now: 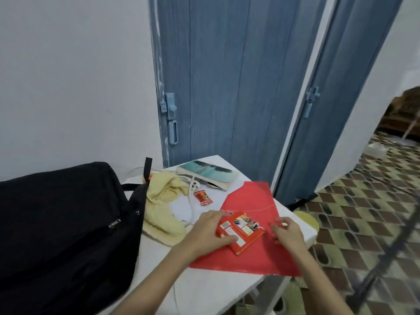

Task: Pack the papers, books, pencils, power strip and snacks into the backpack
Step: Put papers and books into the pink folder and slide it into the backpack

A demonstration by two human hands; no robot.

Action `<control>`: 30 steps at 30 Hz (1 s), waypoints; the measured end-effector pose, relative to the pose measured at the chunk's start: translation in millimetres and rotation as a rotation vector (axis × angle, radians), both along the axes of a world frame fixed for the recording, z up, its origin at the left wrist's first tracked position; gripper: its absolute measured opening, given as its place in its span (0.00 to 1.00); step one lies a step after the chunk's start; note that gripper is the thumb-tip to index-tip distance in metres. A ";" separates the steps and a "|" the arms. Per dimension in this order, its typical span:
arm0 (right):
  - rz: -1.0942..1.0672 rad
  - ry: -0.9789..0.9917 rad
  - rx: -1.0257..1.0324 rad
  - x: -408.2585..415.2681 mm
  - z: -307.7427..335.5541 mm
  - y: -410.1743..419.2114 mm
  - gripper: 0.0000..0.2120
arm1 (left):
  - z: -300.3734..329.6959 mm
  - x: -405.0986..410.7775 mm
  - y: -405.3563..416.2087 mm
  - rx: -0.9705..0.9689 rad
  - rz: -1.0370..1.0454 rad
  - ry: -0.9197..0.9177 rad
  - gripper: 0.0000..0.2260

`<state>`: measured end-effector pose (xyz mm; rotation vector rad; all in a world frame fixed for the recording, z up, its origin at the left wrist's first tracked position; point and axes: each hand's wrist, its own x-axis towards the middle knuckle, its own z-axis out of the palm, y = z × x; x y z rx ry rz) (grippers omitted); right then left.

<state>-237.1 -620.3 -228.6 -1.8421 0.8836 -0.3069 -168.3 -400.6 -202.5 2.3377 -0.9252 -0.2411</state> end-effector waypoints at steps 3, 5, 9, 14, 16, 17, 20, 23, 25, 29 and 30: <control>0.077 -0.022 0.103 15.6 -4.0 -6.0 0.08 | -16.3 -5.3 -29.6 0.178 -0.003 0.054 0.44; 0.136 -0.010 0.108 21.1 -5.0 -10.3 0.07 | -24.6 -5.9 -41.6 0.271 0.032 0.030 0.47; 0.158 -0.019 -0.064 19.3 -6.7 -28.8 0.08 | -32.4 -5.2 -50.3 0.186 0.175 -0.101 0.40; 0.062 -0.004 -0.159 14.9 -8.0 -50.2 0.09 | -40.2 2.0 -51.6 0.211 0.330 -0.178 0.37; 0.048 -0.058 0.070 19.5 -4.7 -53.7 0.12 | -42.6 3.6 -54.7 0.268 0.316 -0.111 0.34; 0.037 -0.072 0.149 22.3 -2.1 -54.2 0.13 | -43.3 3.6 -55.8 0.283 0.305 -0.091 0.32; 0.087 -0.039 0.300 30.8 4.9 -55.2 0.11 | -43.2 4.5 -59.9 0.281 0.296 -0.080 0.30; 0.292 0.068 0.255 31.3 11.3 -52.6 0.04 | -42.1 6.9 -62.0 0.267 0.322 -0.062 0.34; 0.280 0.039 0.164 29.0 15.7 -62.6 0.04 | -41.2 7.7 -62.0 0.264 0.349 -0.051 0.42; 0.070 0.044 -0.085 6.0 27.4 -115.9 0.10 | -48.0 11.7 -61.9 0.276 0.392 -0.081 0.33; 0.029 0.035 -0.097 -1.0 28.6 -128.4 0.11 | -50.1 12.5 -62.2 0.280 0.392 -0.098 0.29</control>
